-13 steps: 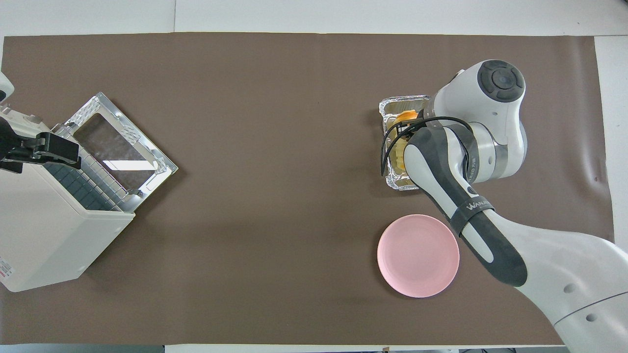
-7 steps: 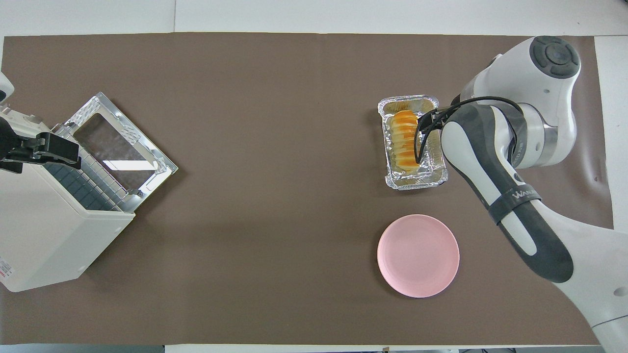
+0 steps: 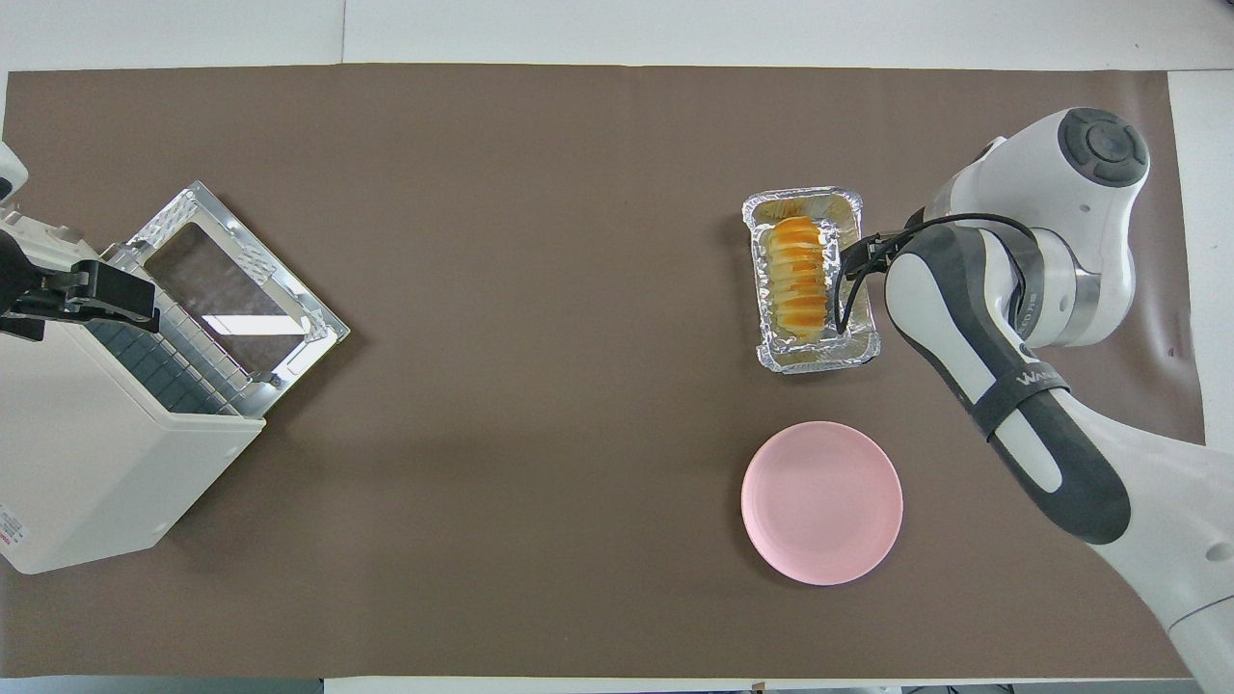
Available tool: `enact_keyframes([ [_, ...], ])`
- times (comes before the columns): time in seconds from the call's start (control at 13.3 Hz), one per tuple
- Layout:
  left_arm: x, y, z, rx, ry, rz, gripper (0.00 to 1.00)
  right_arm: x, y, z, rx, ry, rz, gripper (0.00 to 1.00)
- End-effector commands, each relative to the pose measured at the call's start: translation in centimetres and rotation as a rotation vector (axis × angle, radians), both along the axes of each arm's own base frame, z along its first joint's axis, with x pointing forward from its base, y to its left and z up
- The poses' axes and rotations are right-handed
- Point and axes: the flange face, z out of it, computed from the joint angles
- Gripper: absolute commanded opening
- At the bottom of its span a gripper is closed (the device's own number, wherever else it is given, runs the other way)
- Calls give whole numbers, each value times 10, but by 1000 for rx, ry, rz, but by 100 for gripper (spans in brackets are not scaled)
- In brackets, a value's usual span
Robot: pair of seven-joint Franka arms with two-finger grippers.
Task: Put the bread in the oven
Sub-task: 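Lower the bread into the foil tray and open the right gripper, then grasp the edge of the foil tray with the right gripper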
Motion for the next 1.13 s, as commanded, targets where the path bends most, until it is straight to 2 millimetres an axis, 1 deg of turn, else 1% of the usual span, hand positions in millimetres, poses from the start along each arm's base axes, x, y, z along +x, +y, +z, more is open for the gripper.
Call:
enact_keyframes([
  [0.0,-10,2,1,-13,9,9,100,-11,-5,-20,16,-17,-15,77],
  [0.08,-10,2,1,-13,9,9,100,-15,-5,-29,13,-24,-20,72],
  [0.15,-10,2,1,-13,9,9,100,-18,-5,-33,13,-27,-21,59],
  [0.3,-10,2,1,-13,9,9,100,-18,-4,-34,18,-22,-25,23],
  [0.38,-10,2,2,-15,7,9,100,-18,-3,-33,20,-23,-26,1],
  [0.45,-10,2,1,-13,9,9,100,-17,-1,-31,20,-26,-24,0],
  [0.6,-10,2,1,-13,9,9,100,-14,3,-19,25,-41,-15,0],
  [0.75,-10,2,1,-13,9,9,100,-7,9,1,42,-41,-15,0],
  [0.9,-10,2,1,-13,9,9,100,1,15,26,89,-52,-52,0],
  [0.98,-10,2,1,-13,9,9,100,5,27,39,101,-64,-52,0],
  [1.05,-10,2,1,-13,9,9,100,9,48,53,107,-85,-53,0],
])
